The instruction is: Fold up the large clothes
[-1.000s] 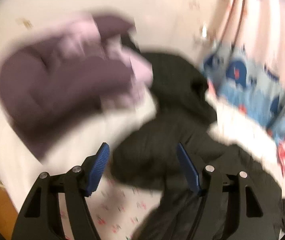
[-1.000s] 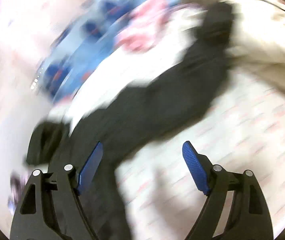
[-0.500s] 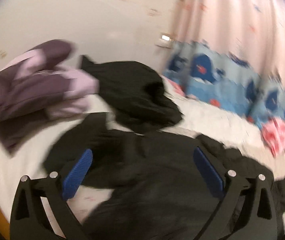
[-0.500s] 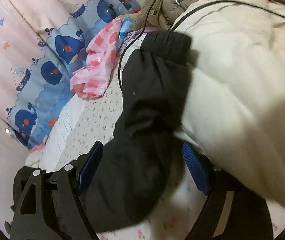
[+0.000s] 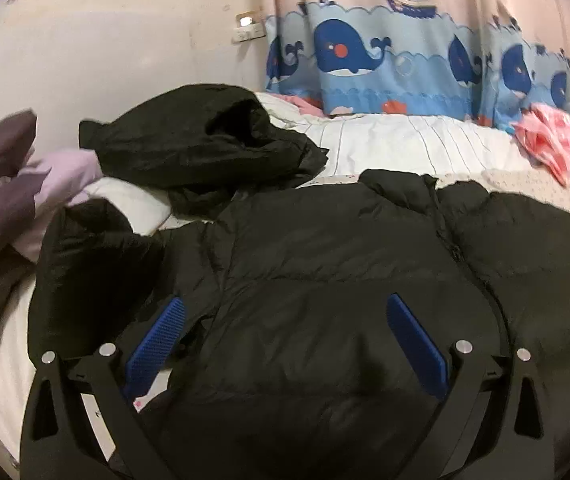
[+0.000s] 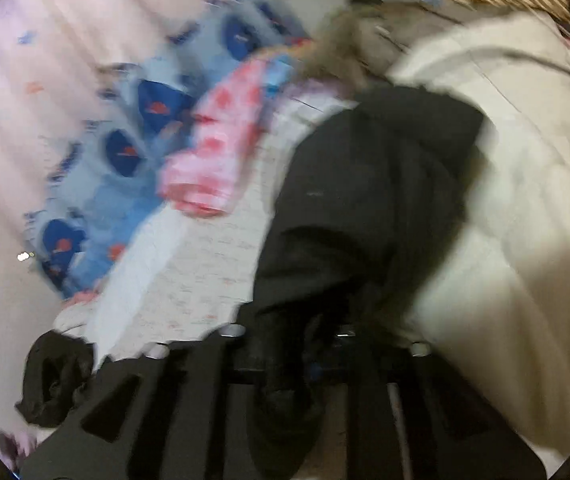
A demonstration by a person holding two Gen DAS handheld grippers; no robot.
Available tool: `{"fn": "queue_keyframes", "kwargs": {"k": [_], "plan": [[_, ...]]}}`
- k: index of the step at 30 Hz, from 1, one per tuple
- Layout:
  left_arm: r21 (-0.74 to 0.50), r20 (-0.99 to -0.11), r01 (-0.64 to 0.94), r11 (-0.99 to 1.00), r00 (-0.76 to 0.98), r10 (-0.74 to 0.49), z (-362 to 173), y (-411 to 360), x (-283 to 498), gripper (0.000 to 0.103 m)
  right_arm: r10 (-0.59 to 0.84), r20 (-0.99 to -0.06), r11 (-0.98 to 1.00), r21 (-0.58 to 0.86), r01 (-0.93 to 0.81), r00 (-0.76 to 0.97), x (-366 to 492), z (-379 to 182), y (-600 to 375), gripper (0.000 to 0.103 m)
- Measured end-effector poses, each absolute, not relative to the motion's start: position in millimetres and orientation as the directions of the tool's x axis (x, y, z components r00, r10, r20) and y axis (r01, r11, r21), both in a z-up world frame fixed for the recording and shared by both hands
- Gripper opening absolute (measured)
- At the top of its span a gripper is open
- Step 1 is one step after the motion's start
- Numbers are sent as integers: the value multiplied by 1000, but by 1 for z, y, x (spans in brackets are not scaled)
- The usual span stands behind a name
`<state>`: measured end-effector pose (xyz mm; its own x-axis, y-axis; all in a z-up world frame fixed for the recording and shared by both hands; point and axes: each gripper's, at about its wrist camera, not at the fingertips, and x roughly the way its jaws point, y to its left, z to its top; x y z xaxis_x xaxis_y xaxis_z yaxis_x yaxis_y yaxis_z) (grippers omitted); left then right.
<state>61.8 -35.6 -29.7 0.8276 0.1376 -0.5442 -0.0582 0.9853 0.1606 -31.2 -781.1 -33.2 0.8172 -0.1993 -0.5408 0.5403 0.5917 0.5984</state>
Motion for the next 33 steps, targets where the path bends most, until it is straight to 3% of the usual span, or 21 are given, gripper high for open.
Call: {"fn": "queue_keyframes", "kwargs": {"k": [5, 7, 10, 19, 29, 33], "plan": [[220, -520, -32, 975, 842, 145, -28, -44, 56, 96, -209, -545, 607, 579, 544, 812, -21, -27, -777, 20], [230, -520, -21, 973, 843, 141, -29, -47, 54, 96, -220, -534, 626, 564, 538, 816, -22, -18, -772, 10], [228, -522, -7, 974, 843, 129, -27, -48, 52, 96, -239, -501, 638, 565, 523, 832, -27, -2, -765, 7], [205, -527, 17, 979, 844, 96, -22, -47, 48, 96, -245, -381, 665, 603, 440, 892, -41, 49, -744, 7], [197, -545, 27, 980, 834, 86, -21, -47, 48, 96, -244, -353, 643, 639, 423, 903, -42, 60, -730, 7], [175, -540, -5, 985, 835, 100, -13, -35, 51, 96, -202, -294, 709, 614, 347, 934, -25, 95, -700, 6]]}}
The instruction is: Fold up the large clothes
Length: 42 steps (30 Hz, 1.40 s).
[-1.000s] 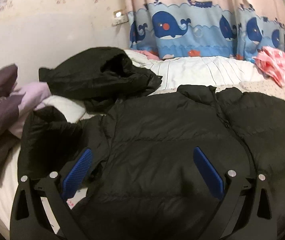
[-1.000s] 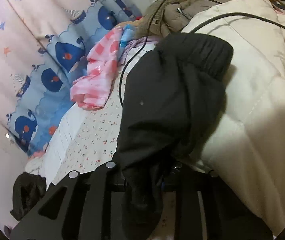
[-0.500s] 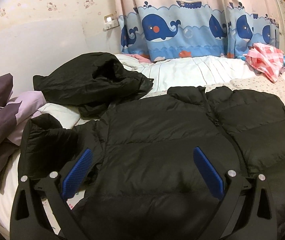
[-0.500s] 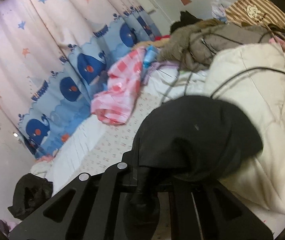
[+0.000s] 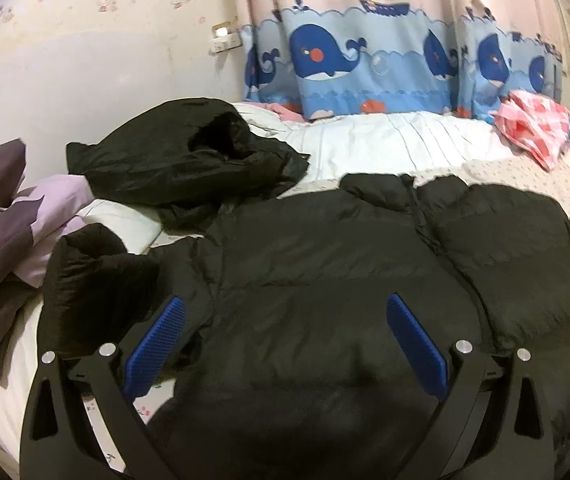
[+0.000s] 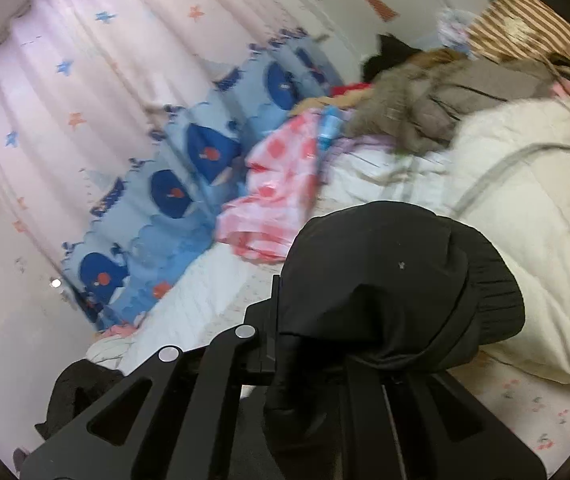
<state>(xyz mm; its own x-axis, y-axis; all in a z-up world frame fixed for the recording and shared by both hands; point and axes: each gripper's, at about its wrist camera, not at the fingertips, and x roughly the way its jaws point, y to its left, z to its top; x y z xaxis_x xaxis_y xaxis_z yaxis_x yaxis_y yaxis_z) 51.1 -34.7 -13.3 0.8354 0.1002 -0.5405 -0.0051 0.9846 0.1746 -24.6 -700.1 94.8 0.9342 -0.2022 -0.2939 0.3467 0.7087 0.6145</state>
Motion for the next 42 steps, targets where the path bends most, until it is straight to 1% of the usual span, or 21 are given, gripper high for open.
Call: {"fn": "queue_keyframes", "kwargs": {"k": [3, 7, 9, 12, 17, 20, 23, 24, 26, 27, 28, 29, 31, 33, 34, 36, 38, 39, 40, 41, 42], "plan": [[130, -532, -55, 990, 839, 117, -3, -15, 54, 96, -125, -243, 773, 584, 248, 962, 1, 129, -661, 6], [32, -525, -175, 984, 835, 166, 12, 31, 59, 96, 8, -203, 839, 534, 104, 979, 43, 163, -590, 6], [-20, -526, -234, 972, 829, 189, 15, 54, 60, 96, 84, -203, 862, 506, 31, 976, 65, 174, -548, 6], [-95, -534, -317, 944, 816, 220, 17, 87, 62, 96, 198, -233, 893, 444, -77, 952, 99, 179, -472, 6], [-158, -565, -397, 904, 787, 247, 13, 118, 66, 96, 329, -346, 919, 333, -213, 878, 148, 155, -343, 6], [-168, -576, -411, 896, 779, 250, 11, 125, 69, 96, 377, -446, 920, 284, -271, 812, 173, 112, -268, 6], [-171, -587, -418, 892, 771, 249, 9, 129, 71, 96, 390, -577, 921, 233, -313, 718, 197, 59, -211, 6], [-172, -590, -419, 891, 769, 247, 8, 129, 71, 96, 394, -657, 916, 219, -338, 643, 208, 31, -187, 8], [-181, -605, -423, 888, 760, 239, 6, 133, 73, 96, 380, -777, 907, 206, -368, 502, 218, -17, -158, 15], [-186, -613, -425, 886, 755, 234, 4, 135, 74, 96, 370, -809, 904, 200, -379, 456, 217, -33, -151, 32], [-193, -622, -427, 883, 750, 226, 3, 138, 75, 96, 359, -821, 900, 178, -398, 444, 215, -40, -143, 43], [-197, -626, -429, 881, 747, 223, 2, 140, 76, 96, 363, -818, 894, 170, -414, 447, 212, -39, -139, 47], [-206, -633, -438, 875, 742, 223, 0, 143, 76, 96, 410, -803, 870, 203, -449, 432, 209, -29, -135, 63], [-212, -635, -437, 874, 741, 216, -1, 144, 76, 96, 434, -794, 843, 191, -503, 425, 204, -19, -126, 70], [-212, -636, -434, 875, 741, 213, -1, 144, 76, 96, 446, -787, 828, 182, -531, 426, 202, -13, -122, 71], [-212, -632, -433, 876, 745, 216, 1, 143, 74, 96, 508, -740, 805, 226, -548, 441, 202, -3, -121, 72], [-207, -624, -433, 877, 749, 222, 3, 144, 72, 96, 579, -662, 794, 325, -514, 476, 210, 7, -128, 74], [-205, -624, -434, 877, 749, 224, 4, 145, 72, 96, 593, -645, 793, 361, -491, 482, 214, 5, -132, 77], [-207, -626, -433, 878, 748, 221, 5, 149, 72, 96, 593, -668, 799, 420, -430, 450, 229, -9, -130, 78], [-213, -630, -426, 879, 748, 210, 6, 153, 72, 96, 583, -713, 805, 441, -398, 390, 238, -23, -127, 78], [-219, -636, -413, 884, 747, 191, 8, 158, 72, 96, 546, -776, 824, 427, -373, 317, 248, -40, -121, 79]]}}
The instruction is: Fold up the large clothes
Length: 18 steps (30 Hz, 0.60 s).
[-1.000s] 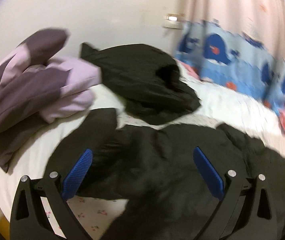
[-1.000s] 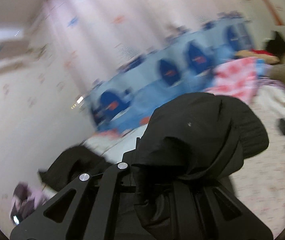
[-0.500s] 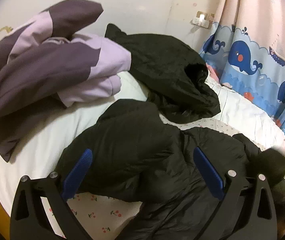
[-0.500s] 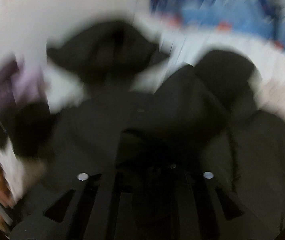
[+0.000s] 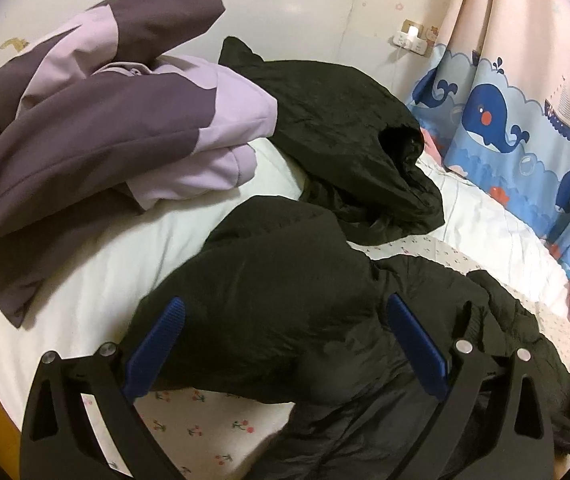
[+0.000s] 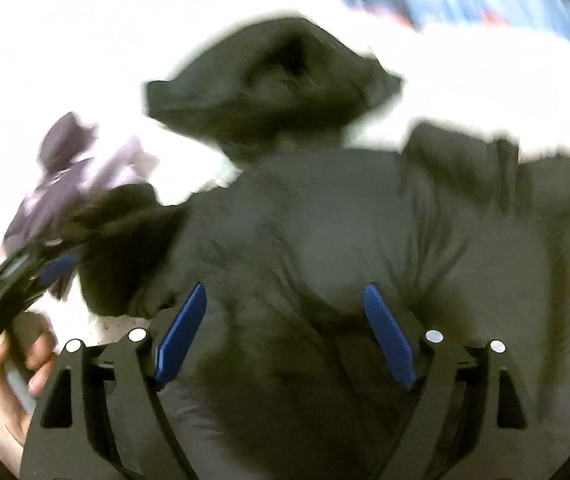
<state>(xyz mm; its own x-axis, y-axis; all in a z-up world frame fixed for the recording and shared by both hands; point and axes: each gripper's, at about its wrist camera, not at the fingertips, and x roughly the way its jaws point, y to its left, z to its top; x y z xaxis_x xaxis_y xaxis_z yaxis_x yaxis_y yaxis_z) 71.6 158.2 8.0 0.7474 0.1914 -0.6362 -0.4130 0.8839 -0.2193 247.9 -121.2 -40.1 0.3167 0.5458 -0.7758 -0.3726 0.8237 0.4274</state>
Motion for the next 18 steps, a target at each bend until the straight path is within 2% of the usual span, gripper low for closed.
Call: {"fn": "queue_keyframes", "kwargs": {"k": [1, 4, 8, 10, 12, 15, 18], "plan": [[-221, -644, -386, 896, 748, 163, 11, 165, 70, 96, 515, -798, 838, 392, -378, 314, 249, -44, -117, 78], [-202, -639, -344, 917, 756, 143, 22, 190, 52, 96, 594, -725, 795, 464, -390, 348, 229, -16, -131, 78], [-311, -697, -306, 900, 717, 2, 7, 230, 26, 96, 603, -684, 791, 451, -413, 410, 174, 14, -173, 79], [-315, -720, -342, 885, 694, 12, -4, 243, 14, 96, 579, -685, 812, 437, -387, 442, 142, 15, -200, 83], [-239, -723, -353, 905, 686, 76, -7, 240, 10, 96, 559, -686, 829, 443, -342, 466, 123, 5, -220, 83], [-48, -693, -327, 944, 691, 204, -5, 215, 14, 96, 571, -660, 818, 502, -279, 488, 107, -12, -248, 83], [237, -622, -289, 928, 689, 373, -10, 175, 40, 96, 588, -631, 800, 545, -250, 505, 99, -25, -261, 83]]}}
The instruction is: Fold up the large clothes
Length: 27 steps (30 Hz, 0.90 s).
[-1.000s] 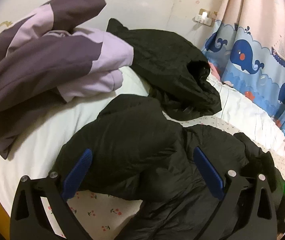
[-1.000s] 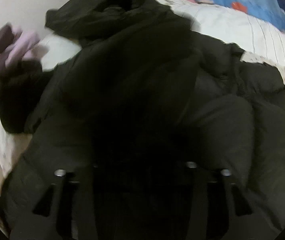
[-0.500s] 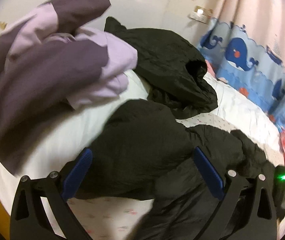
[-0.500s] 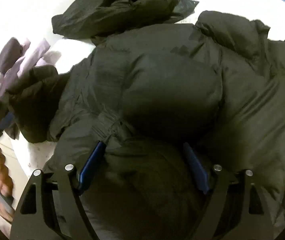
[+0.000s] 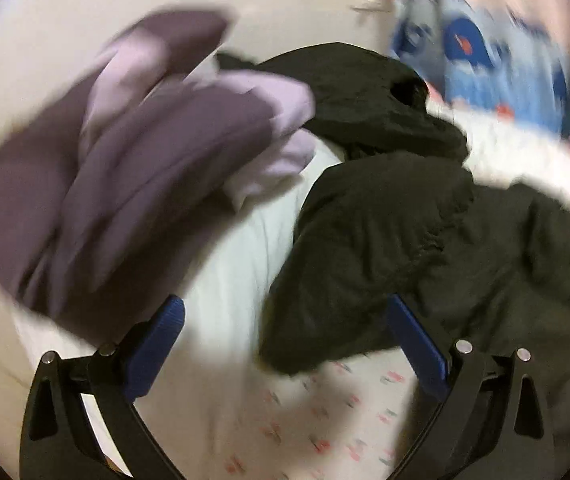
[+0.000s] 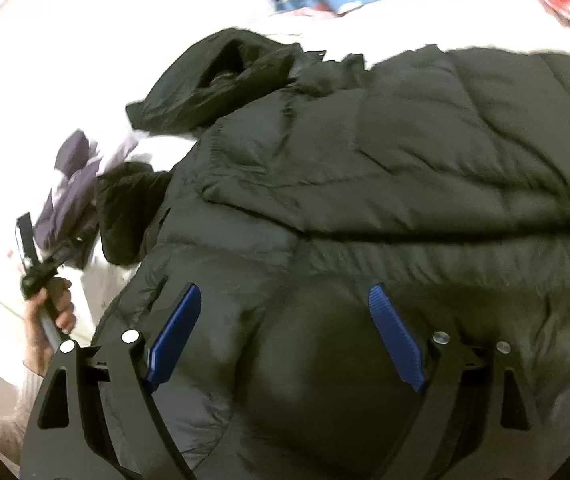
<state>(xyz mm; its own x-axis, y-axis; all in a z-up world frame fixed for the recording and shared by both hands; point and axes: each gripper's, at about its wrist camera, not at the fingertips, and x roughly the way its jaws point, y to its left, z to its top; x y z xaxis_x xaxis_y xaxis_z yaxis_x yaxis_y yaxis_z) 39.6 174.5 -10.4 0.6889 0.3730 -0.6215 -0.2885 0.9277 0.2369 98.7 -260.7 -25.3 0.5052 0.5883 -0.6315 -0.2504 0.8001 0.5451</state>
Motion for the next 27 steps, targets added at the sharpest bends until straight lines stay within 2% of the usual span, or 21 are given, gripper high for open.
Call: {"fn": "queue_keyframes", "kwargs": {"k": [4, 6, 7, 8, 9, 10, 11, 14, 17, 21, 24, 27], "plan": [[388, -585, -275, 880, 664, 466, -23, 158, 80, 96, 580, -600, 808, 513, -291, 552, 85, -11, -264, 83], [396, -606, -265, 879, 644, 467, -28, 164, 98, 96, 566, -581, 817, 488, -307, 585, 81, 0, -265, 83], [368, -647, -235, 900, 630, 429, -33, 168, 110, 91, 558, -574, 822, 480, -306, 600, 80, 4, -268, 83], [326, -694, -210, 922, 609, 385, -37, 174, 119, 75, 554, -571, 824, 481, -301, 606, 79, 5, -273, 83], [263, -745, -186, 947, 584, 322, -39, 180, 126, 65, 550, -571, 826, 484, -291, 610, 79, 3, -278, 83], [154, -798, -176, 972, 558, 227, -37, 191, 133, 47, 545, -572, 827, 487, -280, 613, 78, -1, -283, 83], [98, -812, -179, 979, 555, 182, -32, 197, 134, 39, 544, -571, 826, 493, -272, 615, 76, -5, -287, 83], [-50, -808, -154, 987, 587, 51, -2, 211, 132, 24, 555, -552, 807, 539, -242, 622, 70, -24, -302, 83], [-174, -777, -130, 976, 627, -55, 34, 220, 128, 20, 566, -533, 785, 582, -213, 628, 72, -30, -311, 83], [-328, -706, -80, 941, 683, -188, 87, 210, 130, 20, 527, -497, 809, 543, -226, 689, 67, -10, -317, 83], [-415, -638, 17, 910, 707, -305, 127, 170, 142, 20, 492, -457, 821, 526, -221, 741, 62, 4, -329, 83], [-486, -573, 167, 858, 680, -457, 157, 92, 162, 20, 474, -417, 806, 560, -191, 775, 59, 11, -349, 83]]}}
